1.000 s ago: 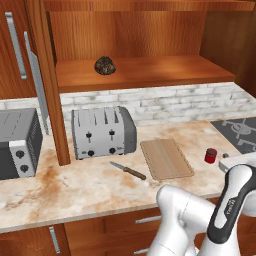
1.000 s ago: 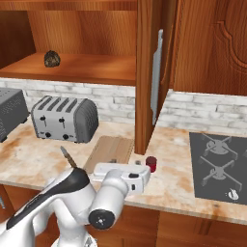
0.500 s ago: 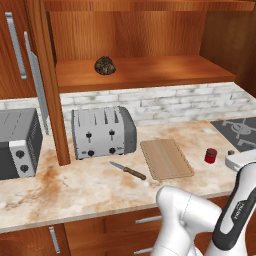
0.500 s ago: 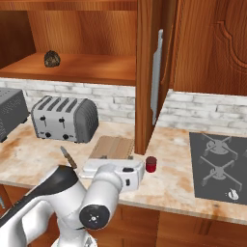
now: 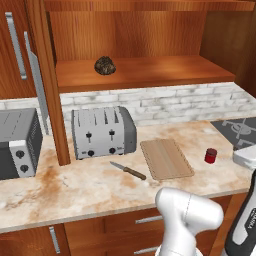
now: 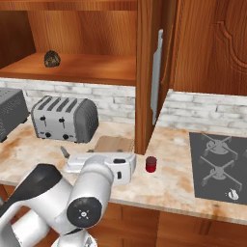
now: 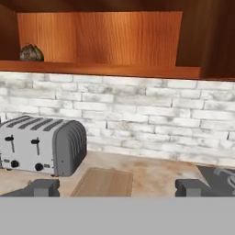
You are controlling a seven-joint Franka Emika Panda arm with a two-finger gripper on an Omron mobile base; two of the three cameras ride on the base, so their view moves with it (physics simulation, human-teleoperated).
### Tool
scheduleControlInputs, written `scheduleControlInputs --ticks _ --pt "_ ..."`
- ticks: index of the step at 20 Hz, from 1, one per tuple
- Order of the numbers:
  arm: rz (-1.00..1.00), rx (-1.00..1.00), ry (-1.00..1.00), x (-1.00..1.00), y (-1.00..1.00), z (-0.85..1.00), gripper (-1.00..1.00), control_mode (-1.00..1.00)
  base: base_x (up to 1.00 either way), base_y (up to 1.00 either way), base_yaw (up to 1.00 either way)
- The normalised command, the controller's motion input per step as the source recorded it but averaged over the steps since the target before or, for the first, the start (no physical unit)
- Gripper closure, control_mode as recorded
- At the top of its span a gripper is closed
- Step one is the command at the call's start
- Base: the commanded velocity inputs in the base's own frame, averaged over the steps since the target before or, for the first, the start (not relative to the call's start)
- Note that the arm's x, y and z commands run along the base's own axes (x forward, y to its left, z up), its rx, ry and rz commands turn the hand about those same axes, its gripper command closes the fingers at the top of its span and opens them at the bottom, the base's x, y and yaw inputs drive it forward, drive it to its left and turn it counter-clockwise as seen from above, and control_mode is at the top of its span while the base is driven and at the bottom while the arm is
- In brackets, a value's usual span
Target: Pick the bread, place it on the cutting board, pick the jam, place it on the counter, and close the cabinet.
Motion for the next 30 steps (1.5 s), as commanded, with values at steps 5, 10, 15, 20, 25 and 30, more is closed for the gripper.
scheduleControlInputs --ticks 5,10,15,20,25,30 --pt "-0.01 0.0 -0.1 -0.34 0.55 0.18 -1.0 -1.0 0.0 0.0 0.0" --pt "-0.04 0.0 -0.1 -0.34 0.64 0.12 -1.0 -1.0 0.0 0.0 0.0" --pt "-0.07 0.0 -0.09 -0.32 0.63 0.1 -1.0 -1.0 0.0 0.0 0.0" --pt "-0.08 0.0 -0.06 -0.24 0.59 0.08 -1.0 -1.0 0.0 0.0 0.0" --pt "-0.11 0.0 -0.04 -0.11 0.56 0.04 -1.0 -1.0 0.0 0.0 0.0" --pt "-0.1 0.0 -0.04 -0.14 0.5 0.07 -1.0 -1.0 0.0 0.0 0.0"
